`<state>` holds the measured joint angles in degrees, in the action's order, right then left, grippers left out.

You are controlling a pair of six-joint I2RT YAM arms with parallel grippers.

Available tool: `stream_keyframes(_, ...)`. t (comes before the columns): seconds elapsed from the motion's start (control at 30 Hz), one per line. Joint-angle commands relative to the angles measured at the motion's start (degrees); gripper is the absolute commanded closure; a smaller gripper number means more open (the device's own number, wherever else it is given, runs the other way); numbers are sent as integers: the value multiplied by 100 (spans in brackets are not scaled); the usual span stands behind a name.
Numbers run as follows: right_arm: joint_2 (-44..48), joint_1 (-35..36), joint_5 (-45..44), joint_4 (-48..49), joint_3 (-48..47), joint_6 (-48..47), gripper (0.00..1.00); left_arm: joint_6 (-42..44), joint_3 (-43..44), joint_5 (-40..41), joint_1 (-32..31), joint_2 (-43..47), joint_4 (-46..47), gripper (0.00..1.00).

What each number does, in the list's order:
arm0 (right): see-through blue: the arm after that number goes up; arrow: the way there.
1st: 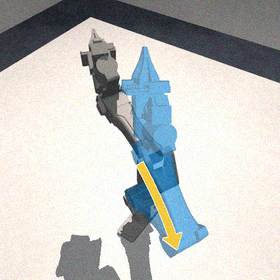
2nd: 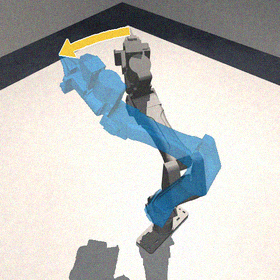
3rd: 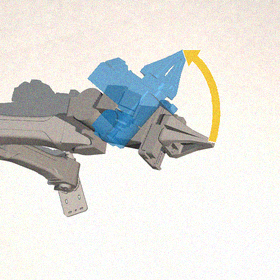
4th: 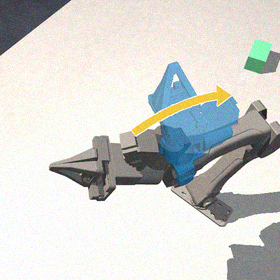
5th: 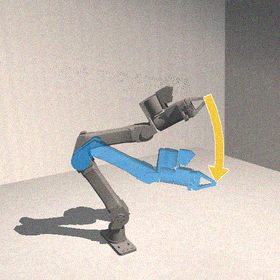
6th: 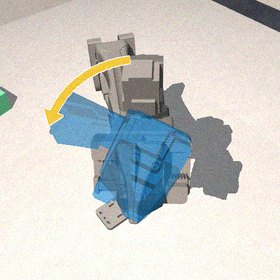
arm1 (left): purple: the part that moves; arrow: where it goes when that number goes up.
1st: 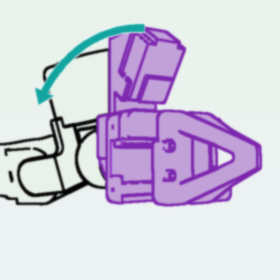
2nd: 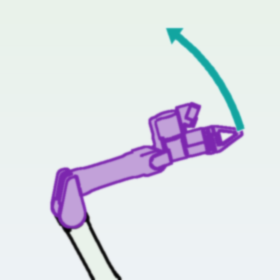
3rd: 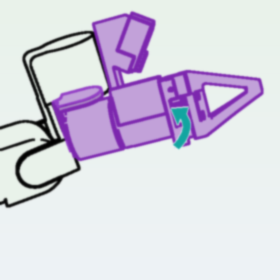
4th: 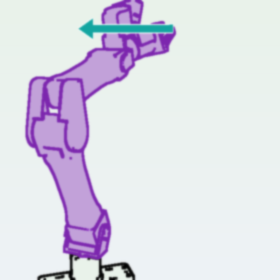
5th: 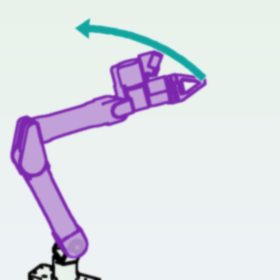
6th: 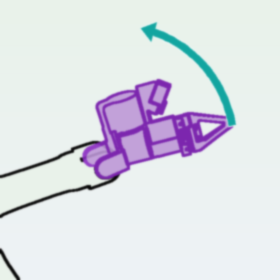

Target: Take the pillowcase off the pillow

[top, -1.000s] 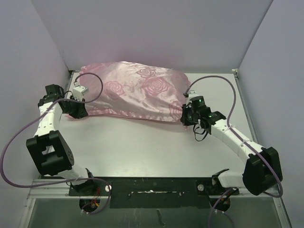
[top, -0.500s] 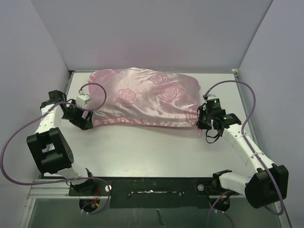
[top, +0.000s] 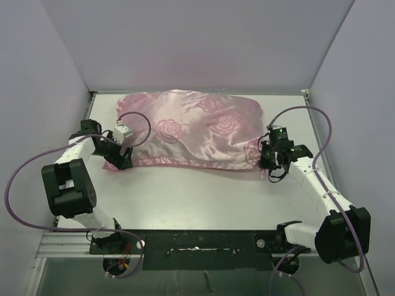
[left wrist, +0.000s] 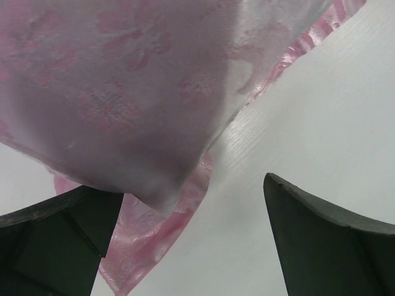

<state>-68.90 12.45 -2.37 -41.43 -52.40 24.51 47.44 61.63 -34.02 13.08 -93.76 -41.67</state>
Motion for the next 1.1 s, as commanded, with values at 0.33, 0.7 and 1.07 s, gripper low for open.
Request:
stream_keyframes(0.33, 63, 46, 184, 42, -486, -47, 100, -126, -290, 185, 238, -292, 1334, 28)
stream_keyframes(0.7, 252, 57, 472, 114, -454, -177, 100, -800, -470, 644, 223, -238, 2291, 2)
stream_keyframes(1.07, 412, 64, 589, -111, -754, -248, 100, -761, -262, 247, 98, -498, 1322, 87)
